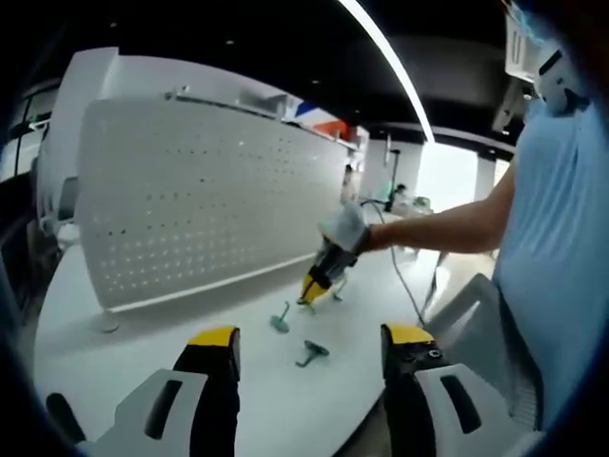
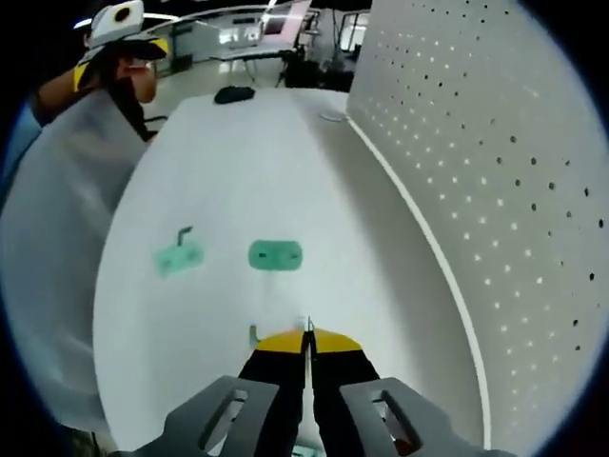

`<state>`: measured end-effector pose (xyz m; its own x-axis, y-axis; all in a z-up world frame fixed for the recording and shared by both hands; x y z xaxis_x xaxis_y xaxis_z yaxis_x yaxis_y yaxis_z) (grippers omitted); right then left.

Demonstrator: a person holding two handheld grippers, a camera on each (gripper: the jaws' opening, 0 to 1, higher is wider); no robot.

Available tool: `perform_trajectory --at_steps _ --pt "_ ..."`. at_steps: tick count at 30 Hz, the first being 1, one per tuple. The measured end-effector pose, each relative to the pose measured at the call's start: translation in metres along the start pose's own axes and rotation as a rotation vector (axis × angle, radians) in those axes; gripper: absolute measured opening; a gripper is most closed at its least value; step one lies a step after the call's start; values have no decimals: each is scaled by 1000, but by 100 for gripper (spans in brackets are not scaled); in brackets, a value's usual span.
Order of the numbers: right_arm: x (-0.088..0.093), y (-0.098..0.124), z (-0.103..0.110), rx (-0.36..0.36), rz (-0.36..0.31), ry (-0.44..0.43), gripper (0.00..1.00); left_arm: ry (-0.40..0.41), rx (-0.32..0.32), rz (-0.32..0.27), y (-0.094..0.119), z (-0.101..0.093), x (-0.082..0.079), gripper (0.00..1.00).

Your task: Insert the hook assembly into the mounting plate slot until the hook locks in place.

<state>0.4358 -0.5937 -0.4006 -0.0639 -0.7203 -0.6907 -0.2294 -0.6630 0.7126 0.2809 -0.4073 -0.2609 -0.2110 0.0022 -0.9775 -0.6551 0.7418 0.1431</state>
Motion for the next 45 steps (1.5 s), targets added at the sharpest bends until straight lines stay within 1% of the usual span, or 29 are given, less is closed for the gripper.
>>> perform_trajectory --at_steps 1,4,9,12,18,24,28,32,36,39,42,45 --pt "-1 1 0 6 -9 -9 0 0 3 -1 -1 -1 -1 61" --pt "-10 6 2 22 -79 -83 0 -1 12 -6 -3 -2 -3 60" --pt "-18 14 5 45 -146 -144 0 -5 25 -16 -7 -4 -6 59" --pt "-23 19 6 58 -170 -158 0 -5 27 -30 -9 -5 -9 58" --pt "-47 30 11 85 -268 -187 0 0 25 -58 -12 -6 -16 57" --pt "-70 33 18 93 -347 -205 0 -8 15 -72 -16 -6 -20 57" --pt "-86 33 23 94 -377 -194 0 -19 0 -78 -18 -6 -22 57" --pt "-108 34 27 102 -435 -191 0 -29 -18 -86 -20 -5 -23 56" --pt "-127 35 32 104 -485 -196 0 -39 -64 -106 -21 1 -28 55" --pt "-139 34 34 101 -511 -197 0 -49 -81 -123 -23 4 -33 54" --pt "-150 34 35 103 -531 -196 0 -66 -104 -129 -27 8 -37 53" --pt "-164 36 33 124 -570 -208 0 -85 -134 -129 -32 12 -40 51"
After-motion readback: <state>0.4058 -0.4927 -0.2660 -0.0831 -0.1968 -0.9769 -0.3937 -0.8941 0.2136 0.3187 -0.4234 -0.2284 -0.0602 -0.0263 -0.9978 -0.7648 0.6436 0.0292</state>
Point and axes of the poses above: the point that each gripper's makers call its tool centre point, and the gripper's own axes: y roughly backward along the fingers, z roughly to its left, x roughly out of its underside, the point moved 1 cm from there along y, roughly backward along the fingers, and after that the axes turned 8 degrees about -z, right-handed, at the moved point
